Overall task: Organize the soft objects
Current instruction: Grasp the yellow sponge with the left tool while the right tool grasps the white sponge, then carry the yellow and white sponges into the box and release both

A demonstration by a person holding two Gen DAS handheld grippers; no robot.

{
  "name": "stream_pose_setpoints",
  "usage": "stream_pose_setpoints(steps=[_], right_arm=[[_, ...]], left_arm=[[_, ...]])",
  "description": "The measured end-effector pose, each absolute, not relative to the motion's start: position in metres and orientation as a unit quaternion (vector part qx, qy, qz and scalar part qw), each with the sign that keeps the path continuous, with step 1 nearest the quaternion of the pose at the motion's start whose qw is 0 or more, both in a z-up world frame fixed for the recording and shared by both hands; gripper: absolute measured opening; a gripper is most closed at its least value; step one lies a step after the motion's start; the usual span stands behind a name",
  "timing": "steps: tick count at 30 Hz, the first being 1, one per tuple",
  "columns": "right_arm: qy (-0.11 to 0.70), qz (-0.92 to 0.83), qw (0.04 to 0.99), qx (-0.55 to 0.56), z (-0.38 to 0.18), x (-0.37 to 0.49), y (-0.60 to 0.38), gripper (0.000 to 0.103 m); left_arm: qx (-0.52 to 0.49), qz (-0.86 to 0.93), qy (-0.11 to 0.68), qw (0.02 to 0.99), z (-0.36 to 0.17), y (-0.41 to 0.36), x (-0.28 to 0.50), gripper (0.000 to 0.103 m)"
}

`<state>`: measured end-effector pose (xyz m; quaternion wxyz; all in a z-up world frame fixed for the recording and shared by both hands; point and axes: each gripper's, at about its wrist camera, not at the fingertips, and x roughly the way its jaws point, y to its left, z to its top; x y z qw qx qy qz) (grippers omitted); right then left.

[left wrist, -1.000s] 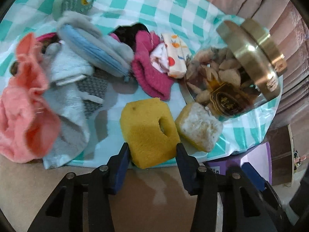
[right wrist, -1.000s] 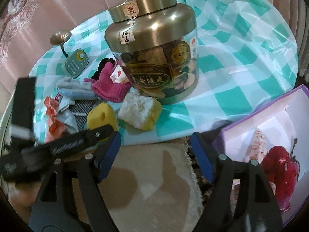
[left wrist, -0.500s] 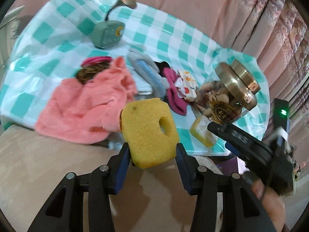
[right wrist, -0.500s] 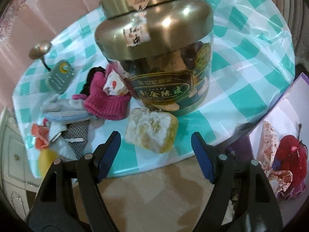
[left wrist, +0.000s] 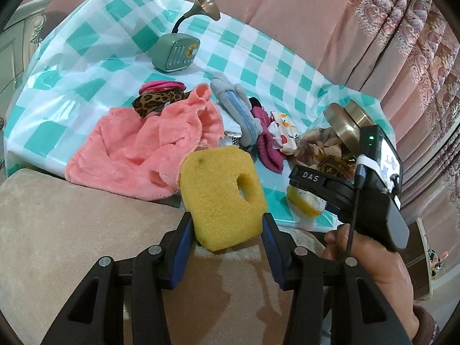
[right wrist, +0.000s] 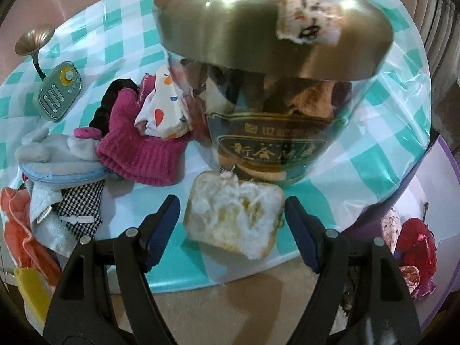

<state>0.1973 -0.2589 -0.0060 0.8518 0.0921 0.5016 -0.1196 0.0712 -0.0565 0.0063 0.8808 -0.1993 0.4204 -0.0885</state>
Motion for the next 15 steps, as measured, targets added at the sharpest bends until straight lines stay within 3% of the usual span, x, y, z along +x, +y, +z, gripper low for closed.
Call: stream_pose_setpoints(steps=[10,15], right_arm=[[0.504,-0.099,0.850,0.113,-0.015,0.196,-0.263,0.064],[0.490,-0.070,0.858,0.134,-0.006,0.175,-0.272,0.063]], left_arm=[[-0.186,-0.087,0.413,0.887,0.006,-0.063,0.068,0.048],[-0.180,-0.088,0.408,0.891,0.006,-0.064,0.065,0.048]])
